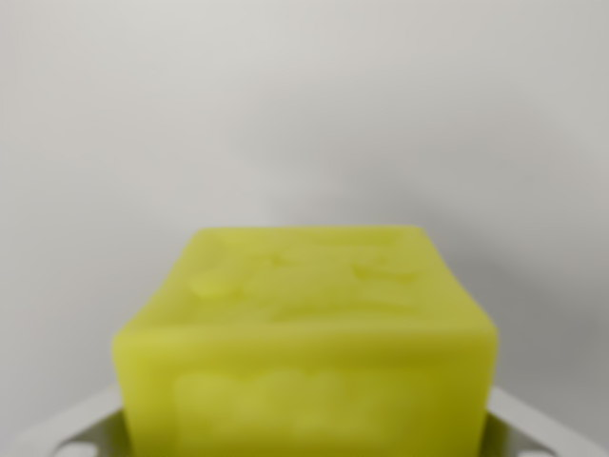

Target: Pick yellow cube

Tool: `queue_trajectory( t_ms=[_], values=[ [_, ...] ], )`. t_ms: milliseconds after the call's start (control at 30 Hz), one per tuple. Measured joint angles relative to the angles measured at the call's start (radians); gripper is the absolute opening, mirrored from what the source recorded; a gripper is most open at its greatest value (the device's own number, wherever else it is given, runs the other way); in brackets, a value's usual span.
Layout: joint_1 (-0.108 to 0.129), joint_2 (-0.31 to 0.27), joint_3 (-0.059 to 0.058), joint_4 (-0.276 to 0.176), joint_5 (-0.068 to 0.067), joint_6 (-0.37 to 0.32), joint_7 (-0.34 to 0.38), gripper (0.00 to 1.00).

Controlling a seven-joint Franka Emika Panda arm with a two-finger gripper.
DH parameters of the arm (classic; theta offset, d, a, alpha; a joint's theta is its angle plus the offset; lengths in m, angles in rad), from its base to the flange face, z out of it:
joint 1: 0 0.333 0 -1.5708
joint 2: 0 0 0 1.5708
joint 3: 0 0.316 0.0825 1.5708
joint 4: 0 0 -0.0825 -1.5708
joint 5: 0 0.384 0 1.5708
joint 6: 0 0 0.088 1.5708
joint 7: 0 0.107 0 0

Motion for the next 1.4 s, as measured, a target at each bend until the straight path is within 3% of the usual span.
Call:
queue_trajectory(
  t_ms=[567,1400],
  values=[
    [-0.005,-0.105,0.000,-0.006,-0.019,-0.100,0.013,0.00],
    [-0.007,-0.247,0.000,0.002,-0.033,-0.249,0.023,0.00]
  ],
)
